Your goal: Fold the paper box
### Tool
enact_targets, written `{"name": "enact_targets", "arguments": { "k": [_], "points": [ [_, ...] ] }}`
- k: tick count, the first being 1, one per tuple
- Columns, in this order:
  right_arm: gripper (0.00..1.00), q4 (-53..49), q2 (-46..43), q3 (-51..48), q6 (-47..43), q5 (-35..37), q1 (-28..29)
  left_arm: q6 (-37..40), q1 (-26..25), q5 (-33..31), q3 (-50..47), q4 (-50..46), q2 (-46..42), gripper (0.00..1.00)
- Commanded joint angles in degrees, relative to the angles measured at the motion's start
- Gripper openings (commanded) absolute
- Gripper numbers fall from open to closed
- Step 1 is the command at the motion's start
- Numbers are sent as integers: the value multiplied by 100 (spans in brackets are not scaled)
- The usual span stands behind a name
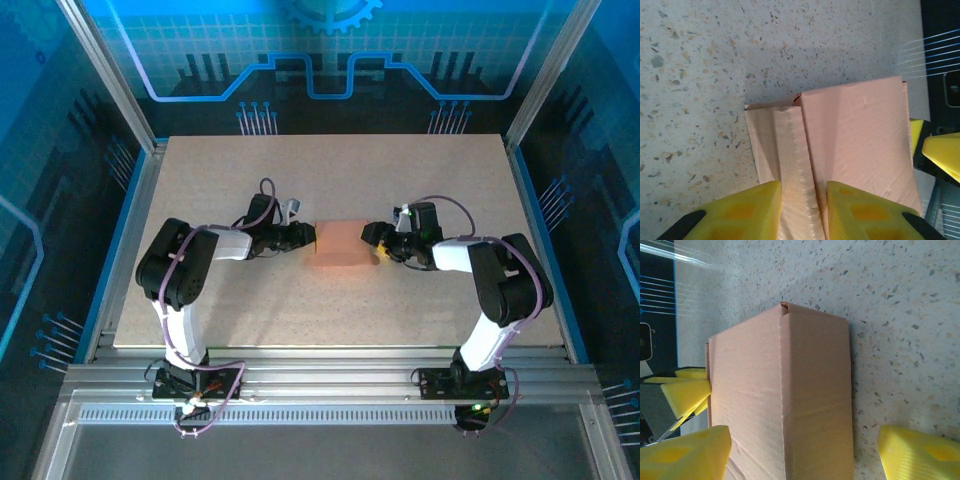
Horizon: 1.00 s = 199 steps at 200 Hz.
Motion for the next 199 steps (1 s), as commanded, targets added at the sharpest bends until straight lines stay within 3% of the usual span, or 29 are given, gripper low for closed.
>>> {"name": "enact_targets", "arguments": {
  "k": [1, 72, 98, 199],
  "points": [
    [78, 299, 199, 152, 178, -374, -57, -165, 110, 64, -234, 62, 281, 29],
    [78, 913, 505, 285, 365, -992, -8, -330, 250, 187, -393, 459, 498, 26],
    [87, 744, 313, 367, 205, -1076, 54, -313, 269, 194, -393, 461, 549, 27],
    [94, -66, 130, 441, 221, -671, -9, -405, 467, 288, -604, 817, 712, 24]
  ]
}}
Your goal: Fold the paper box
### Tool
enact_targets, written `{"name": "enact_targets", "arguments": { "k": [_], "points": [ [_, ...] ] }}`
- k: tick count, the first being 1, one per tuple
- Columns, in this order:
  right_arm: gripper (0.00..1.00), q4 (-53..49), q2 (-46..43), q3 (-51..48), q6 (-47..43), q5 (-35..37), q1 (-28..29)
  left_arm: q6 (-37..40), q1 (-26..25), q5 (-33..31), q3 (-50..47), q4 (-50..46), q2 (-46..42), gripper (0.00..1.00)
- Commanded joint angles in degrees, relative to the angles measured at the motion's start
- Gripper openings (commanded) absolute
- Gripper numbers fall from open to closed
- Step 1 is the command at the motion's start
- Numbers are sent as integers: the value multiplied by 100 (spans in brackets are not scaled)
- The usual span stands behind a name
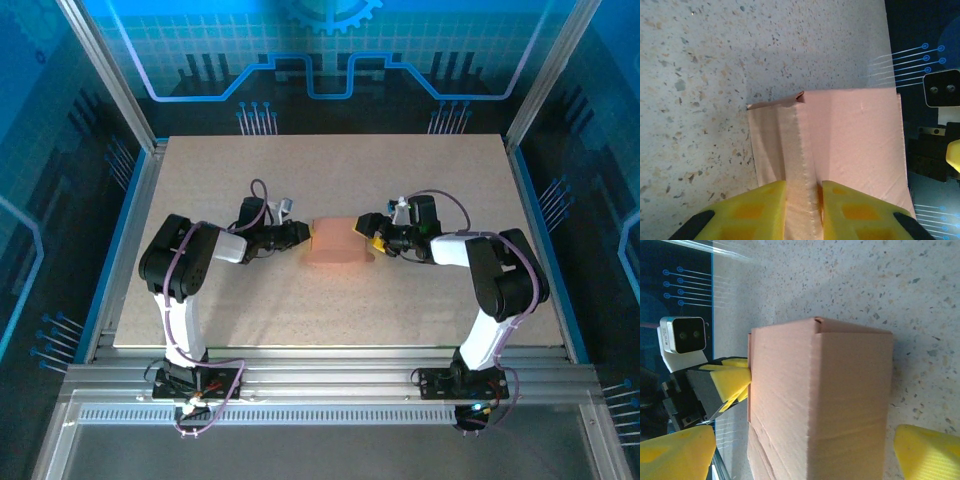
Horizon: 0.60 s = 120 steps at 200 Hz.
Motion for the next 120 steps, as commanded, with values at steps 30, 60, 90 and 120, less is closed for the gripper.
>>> {"name": "enact_targets", "arguments": {
  "k": [30, 60, 90, 120],
  "points": [
    [94, -170, 48, 174, 51, -214, 43, -20, 132, -253, -300, -439, 372, 25],
    [88, 119, 207, 271, 183, -497, 104, -41, 141, -240, -305, -379, 394, 26],
    [84, 186, 331, 391, 218, -654, 171, -61, 148, -225, -322, -351, 413, 26],
    [77, 160, 403, 459, 224, -631, 229, -64, 143, -199, -318, -326, 409, 27]
  ]
}}
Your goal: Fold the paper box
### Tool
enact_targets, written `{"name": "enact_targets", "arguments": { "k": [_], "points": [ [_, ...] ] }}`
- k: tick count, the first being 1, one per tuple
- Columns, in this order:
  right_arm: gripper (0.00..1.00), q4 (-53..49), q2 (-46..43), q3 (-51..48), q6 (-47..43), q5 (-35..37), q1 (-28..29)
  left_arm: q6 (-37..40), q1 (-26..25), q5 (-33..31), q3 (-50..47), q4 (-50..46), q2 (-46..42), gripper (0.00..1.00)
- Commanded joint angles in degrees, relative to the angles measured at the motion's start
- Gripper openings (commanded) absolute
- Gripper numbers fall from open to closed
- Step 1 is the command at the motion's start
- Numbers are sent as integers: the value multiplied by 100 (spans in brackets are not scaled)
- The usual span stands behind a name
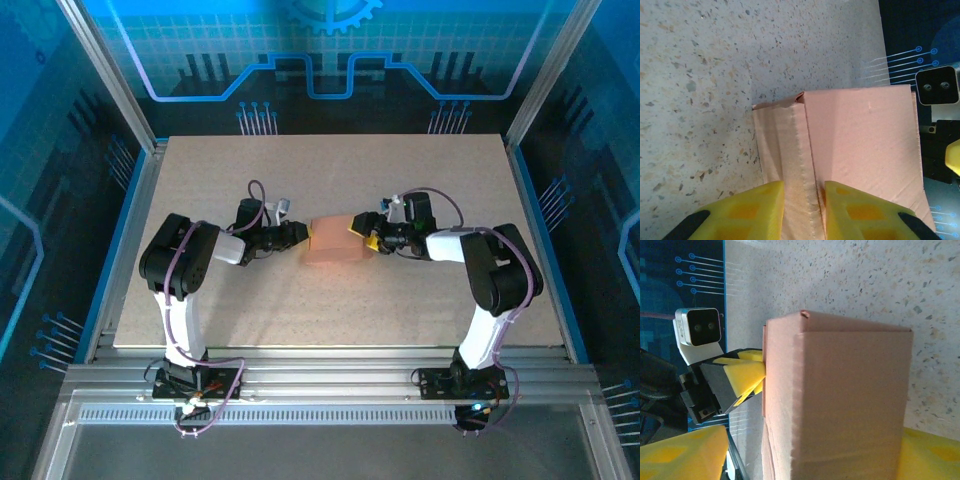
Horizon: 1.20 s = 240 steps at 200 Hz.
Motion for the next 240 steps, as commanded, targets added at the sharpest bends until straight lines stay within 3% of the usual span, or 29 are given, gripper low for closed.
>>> {"name": "enact_targets", "arguments": {
  "k": [1, 72, 107, 133, 148, 196, 240],
  "points": [
    [76, 81, 112, 161, 46, -208, 111, 32, 63, -315, -222, -619, 339, 27],
    [46, -16, 148, 160, 291, -135, 98, 61, 65, -295, -225, -640, 240, 29],
    [40, -12, 108, 154, 342, -161, 53, 106, 63, -321, -248, -716, -2, 36],
    [37, -32, 92, 159, 384, -204, 42, 196, 62, -371, -263, -685, -198, 48],
    [37, -86, 76, 158, 390, -236, 17, 326, 58, -492, -334, -587, -416, 63],
    [39, -95, -133, 157, 444, -374, -185, 1120, 62, -1136, -762, 186, -1483, 98],
    [40, -432, -522, 360, 339, -622, -557, 3083, -22, -1669, -1266, 1448, -2311, 99]
  ]
}}
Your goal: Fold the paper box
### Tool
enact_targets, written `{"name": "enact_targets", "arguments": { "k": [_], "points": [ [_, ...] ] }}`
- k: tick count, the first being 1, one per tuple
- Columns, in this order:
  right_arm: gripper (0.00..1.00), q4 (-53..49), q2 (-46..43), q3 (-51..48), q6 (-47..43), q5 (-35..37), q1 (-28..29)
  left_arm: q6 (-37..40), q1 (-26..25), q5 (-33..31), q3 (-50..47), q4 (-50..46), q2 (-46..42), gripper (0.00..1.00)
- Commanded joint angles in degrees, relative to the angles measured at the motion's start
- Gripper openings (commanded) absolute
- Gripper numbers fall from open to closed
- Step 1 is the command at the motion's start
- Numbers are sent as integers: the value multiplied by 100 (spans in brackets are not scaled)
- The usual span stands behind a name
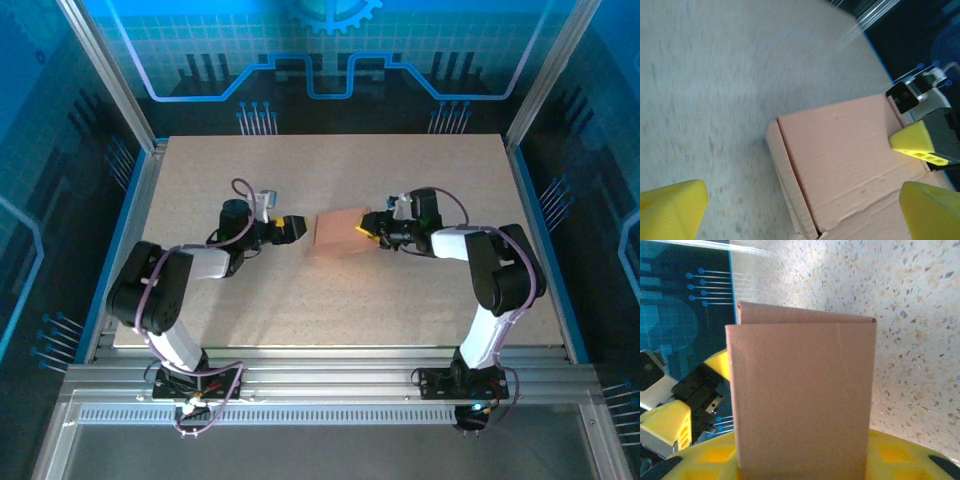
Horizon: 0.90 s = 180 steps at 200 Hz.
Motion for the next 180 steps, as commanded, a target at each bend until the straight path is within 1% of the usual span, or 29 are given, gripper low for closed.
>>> {"name": "enact_targets", "arguments": {
  "k": [1, 16, 24, 62, 75, 87, 97, 105, 120, 136, 158, 180],
  "points": [
    [40, -262, -402, 295, -46, -328, -234, 1544, -28, -428, -262, 1004, -405, 99],
    [40, -345, -567, 349, -124, -434, -397, 2139, -26, -388, -204, 939, -542, 99],
    [40, -553, -670, 369, -149, -513, -493, 2464, -28, -321, -198, 990, -580, 99],
    [41, -938, -1185, 472, -178, -855, -929, 3918, -37, -114, -417, 2074, -528, 99],
    [41, -911, -1326, 473, -19, -960, -1057, 4615, -50, 112, -490, 2315, -482, 99],
    [42, -890, -1441, 484, 126, -1051, -1142, 5114, -152, 35, -583, 2649, -429, 99],
    [41, -898, -1544, 511, 217, -1107, -1193, 5789, -258, 55, -639, 2738, -381, 99],
    [42, -937, -1600, 520, 261, -1152, -1223, 6412, -402, -134, -673, 2798, -320, 99],
    [42, -959, -1658, 573, 314, -1278, -1227, 7388, -748, -767, -691, 3152, -143, 99],
    [42, -969, -1725, 585, 422, -1309, -1221, 8074, -992, -1122, -693, 3930, 193, 99],
    [42, -883, -1791, 543, 632, -1321, -1226, 9185, -1275, -1436, -594, 3938, 362, 99],
    [42, -655, -1818, 475, 921, -1366, -1178, 9852, -1507, -1585, -497, 3934, 407, 99]
  ]
}}
